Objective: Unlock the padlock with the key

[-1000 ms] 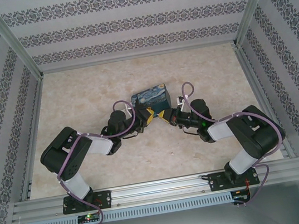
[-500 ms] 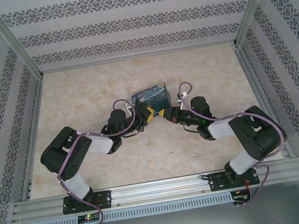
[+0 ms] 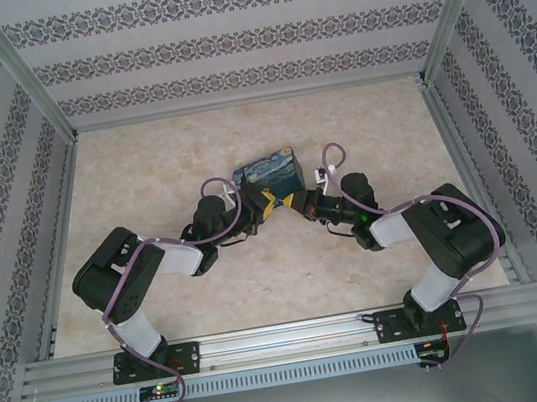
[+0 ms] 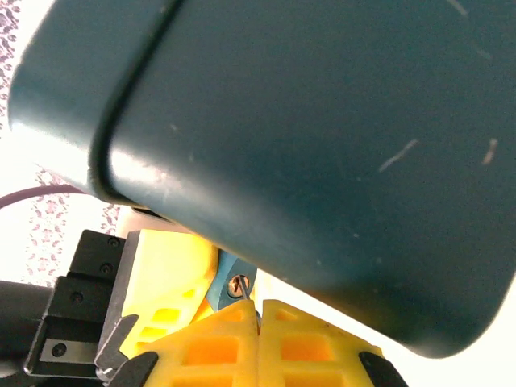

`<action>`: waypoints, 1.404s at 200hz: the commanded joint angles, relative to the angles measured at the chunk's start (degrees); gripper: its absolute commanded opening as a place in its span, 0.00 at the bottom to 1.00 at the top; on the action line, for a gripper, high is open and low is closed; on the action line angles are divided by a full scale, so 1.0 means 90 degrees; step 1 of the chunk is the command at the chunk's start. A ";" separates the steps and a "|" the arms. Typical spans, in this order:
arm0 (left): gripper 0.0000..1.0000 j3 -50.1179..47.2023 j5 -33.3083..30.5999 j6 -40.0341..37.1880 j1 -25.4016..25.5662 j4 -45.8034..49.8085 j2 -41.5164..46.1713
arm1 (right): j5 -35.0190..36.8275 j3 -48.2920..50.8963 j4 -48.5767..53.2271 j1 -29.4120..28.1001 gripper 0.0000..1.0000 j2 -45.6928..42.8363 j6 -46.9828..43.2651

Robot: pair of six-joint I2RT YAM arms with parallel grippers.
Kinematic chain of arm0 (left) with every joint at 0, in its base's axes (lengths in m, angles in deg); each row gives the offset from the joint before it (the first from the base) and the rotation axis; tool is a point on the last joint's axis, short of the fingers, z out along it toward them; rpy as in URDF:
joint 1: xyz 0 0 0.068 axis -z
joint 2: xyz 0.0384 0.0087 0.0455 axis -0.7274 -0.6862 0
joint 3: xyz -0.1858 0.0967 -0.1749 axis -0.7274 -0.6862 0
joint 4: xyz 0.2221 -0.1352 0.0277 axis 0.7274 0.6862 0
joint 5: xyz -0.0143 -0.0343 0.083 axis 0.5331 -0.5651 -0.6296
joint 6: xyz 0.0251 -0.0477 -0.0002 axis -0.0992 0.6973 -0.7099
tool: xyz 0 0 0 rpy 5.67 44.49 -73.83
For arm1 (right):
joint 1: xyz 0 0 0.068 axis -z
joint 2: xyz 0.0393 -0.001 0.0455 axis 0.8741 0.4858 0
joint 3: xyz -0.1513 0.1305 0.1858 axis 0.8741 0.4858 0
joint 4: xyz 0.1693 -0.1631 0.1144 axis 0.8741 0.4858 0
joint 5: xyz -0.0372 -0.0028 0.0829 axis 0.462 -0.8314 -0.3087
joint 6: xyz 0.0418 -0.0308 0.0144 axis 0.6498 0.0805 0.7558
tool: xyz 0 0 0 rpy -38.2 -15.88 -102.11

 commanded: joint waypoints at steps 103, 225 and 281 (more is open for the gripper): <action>0.00 0.0126 0.1283 0.0315 0.0302 -0.1075 -0.0005 | -0.0710 -0.0663 -0.0478 0.0051 0.00 0.0506 0.0018; 0.00 0.0042 0.1378 0.0346 0.0237 -0.0922 0.0161 | -0.1263 -0.0401 -0.0372 0.0062 0.00 0.0065 -0.0491; 0.00 0.0091 0.1563 0.0112 0.0215 -0.0717 0.0206 | -0.1244 -0.0504 -0.0478 0.0076 0.00 0.0176 -0.0166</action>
